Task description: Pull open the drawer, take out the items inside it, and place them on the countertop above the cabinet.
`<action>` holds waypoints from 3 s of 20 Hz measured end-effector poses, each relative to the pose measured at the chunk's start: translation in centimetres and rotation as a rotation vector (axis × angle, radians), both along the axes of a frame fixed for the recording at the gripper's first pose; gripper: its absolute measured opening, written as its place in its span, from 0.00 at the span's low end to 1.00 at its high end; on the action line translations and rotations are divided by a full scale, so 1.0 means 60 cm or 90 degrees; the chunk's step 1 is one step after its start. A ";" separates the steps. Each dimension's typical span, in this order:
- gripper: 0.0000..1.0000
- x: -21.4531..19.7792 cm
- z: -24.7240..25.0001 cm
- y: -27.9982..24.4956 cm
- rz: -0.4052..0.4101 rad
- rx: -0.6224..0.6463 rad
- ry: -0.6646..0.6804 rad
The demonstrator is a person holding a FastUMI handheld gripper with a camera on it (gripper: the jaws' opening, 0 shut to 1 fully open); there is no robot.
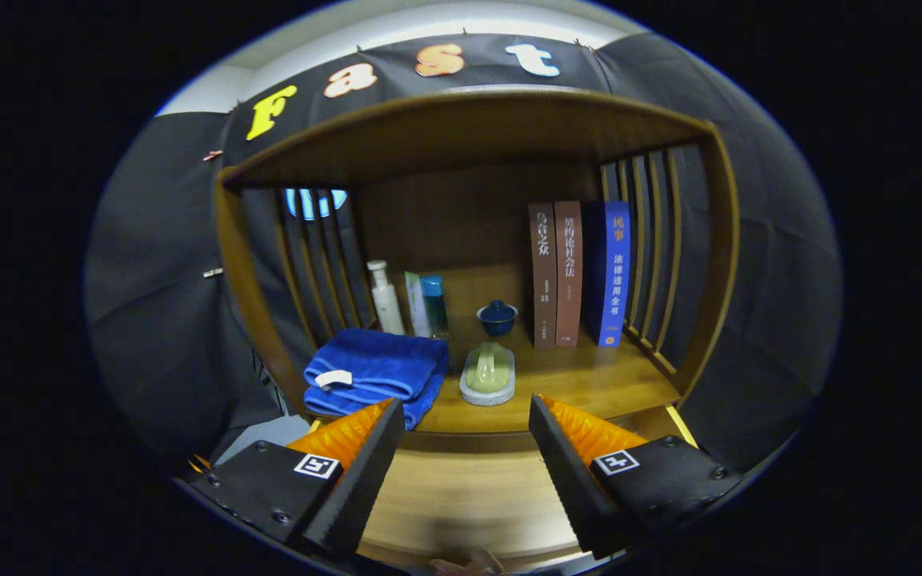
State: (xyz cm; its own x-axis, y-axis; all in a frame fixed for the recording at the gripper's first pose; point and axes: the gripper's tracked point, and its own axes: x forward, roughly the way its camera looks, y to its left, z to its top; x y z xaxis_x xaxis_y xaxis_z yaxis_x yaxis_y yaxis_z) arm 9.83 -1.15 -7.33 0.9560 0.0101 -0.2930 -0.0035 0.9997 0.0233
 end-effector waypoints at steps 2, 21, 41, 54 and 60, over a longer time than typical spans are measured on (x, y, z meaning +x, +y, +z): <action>1.00 -0.054 -0.002 0.003 -0.002 0.003 -0.043; 0.99 -0.260 -0.321 -0.025 -0.037 0.001 -0.004; 0.99 -0.190 -0.341 -0.029 -0.059 0.016 0.005; 0.99 0.007 -0.339 -0.053 -0.066 0.017 0.007; 0.99 0.073 -0.350 -0.063 -0.068 0.005 0.006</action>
State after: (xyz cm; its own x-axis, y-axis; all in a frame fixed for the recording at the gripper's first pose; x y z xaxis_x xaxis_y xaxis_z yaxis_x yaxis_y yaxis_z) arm 14.18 -4.93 -28.35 0.9488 -0.0890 -0.3031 0.1032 0.9942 0.0311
